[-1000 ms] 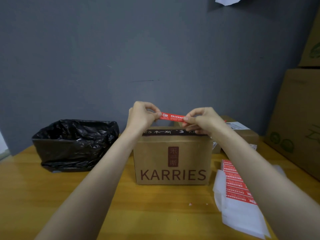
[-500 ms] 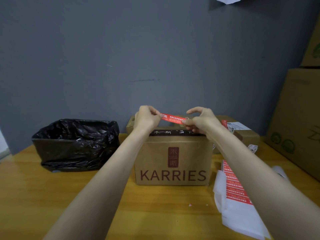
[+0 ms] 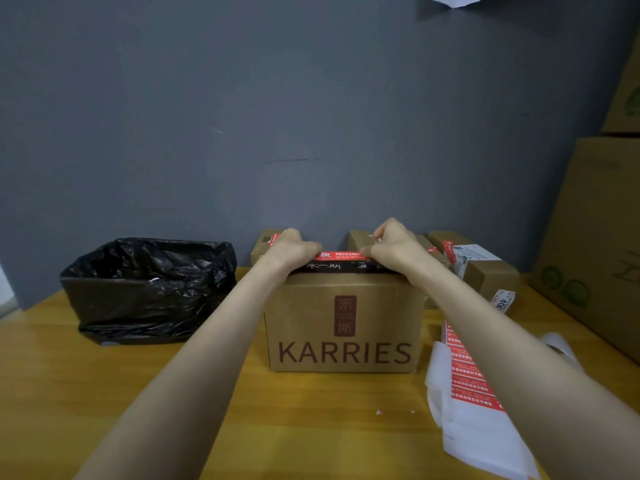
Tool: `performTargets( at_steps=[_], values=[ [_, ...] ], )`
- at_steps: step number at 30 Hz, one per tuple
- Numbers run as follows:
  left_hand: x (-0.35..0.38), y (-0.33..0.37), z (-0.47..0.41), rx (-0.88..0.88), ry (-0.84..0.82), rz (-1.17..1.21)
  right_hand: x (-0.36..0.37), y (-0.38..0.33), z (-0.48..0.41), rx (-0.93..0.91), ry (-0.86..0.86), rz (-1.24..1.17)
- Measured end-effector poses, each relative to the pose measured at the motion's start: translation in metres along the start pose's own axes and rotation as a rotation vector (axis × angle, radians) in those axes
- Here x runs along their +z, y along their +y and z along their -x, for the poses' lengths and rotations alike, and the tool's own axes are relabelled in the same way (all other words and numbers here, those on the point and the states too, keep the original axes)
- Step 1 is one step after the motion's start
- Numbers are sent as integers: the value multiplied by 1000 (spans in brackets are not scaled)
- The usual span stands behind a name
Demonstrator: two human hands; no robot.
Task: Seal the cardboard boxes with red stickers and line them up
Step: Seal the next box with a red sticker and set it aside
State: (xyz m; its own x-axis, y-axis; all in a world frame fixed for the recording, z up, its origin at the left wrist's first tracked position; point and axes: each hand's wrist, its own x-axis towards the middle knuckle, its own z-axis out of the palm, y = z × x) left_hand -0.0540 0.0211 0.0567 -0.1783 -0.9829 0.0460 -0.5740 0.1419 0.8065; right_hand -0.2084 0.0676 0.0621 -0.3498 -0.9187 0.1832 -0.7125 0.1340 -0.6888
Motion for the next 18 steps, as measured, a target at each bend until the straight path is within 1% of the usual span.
performTargets(
  at_steps=[4,10,18],
  values=[
    [-1,-2,-2,-1,-11,-47,1,-2,0,-1,-35,86],
    [-1,-4,-4,10,-33,-89,3,-8,2,6,-32,182],
    [5,-8,-9,2,-10,-206,7,-10,8,-35,-28,285]
  ],
)
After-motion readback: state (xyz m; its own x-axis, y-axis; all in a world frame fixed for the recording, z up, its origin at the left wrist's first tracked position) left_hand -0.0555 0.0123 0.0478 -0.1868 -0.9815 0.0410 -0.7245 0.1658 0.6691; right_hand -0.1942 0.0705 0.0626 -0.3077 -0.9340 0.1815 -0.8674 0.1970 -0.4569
